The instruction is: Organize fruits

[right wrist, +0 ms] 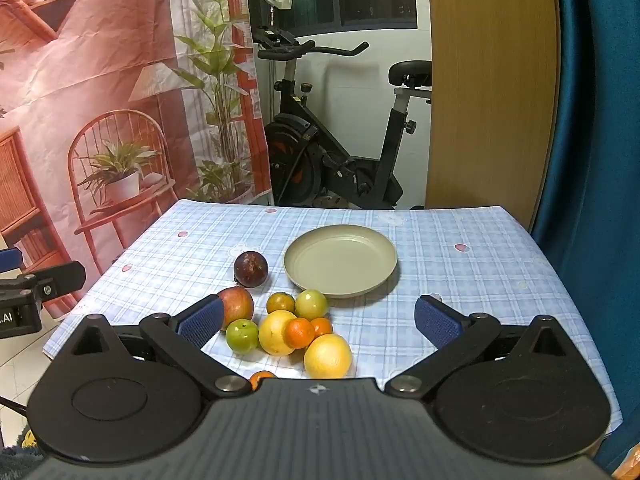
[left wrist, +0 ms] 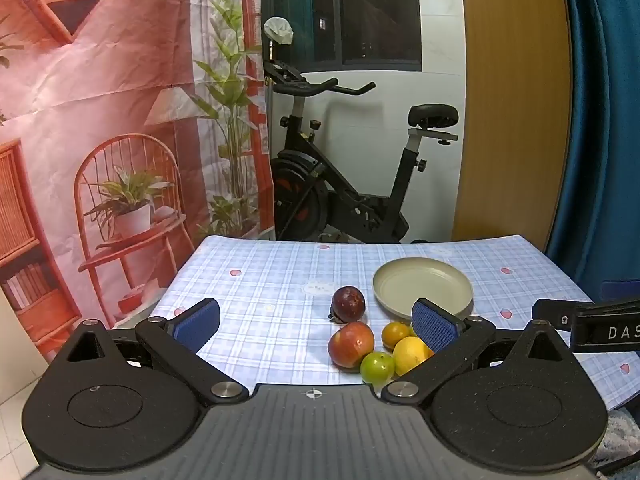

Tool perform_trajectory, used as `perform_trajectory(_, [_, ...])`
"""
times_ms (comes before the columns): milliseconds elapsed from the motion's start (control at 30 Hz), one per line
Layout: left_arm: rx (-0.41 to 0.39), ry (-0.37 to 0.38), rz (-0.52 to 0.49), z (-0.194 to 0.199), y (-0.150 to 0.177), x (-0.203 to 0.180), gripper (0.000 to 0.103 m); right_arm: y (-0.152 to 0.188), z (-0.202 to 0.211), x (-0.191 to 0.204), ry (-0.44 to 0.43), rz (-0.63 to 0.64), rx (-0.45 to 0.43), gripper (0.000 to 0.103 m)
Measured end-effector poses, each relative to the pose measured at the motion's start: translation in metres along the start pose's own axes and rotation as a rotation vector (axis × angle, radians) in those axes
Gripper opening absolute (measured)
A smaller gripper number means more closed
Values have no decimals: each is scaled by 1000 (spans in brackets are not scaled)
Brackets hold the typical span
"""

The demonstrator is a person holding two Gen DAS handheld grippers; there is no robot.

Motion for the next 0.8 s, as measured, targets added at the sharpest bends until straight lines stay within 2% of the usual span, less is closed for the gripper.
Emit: perform_trajectory(800, [-4, -1, -10, -2, 2, -2, 103, 2, 2, 2, -2, 2, 3, 103])
Point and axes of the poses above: each gripper's, at about its wrist camera, not at the fingertips, and z roughly against the way its jaws point, x to its left, y to its underside, the point moved 2 cm from there along -z, roughly the way its jaws point, and after that the axes turned 7 degrees about -y, right-handed, at the moved point
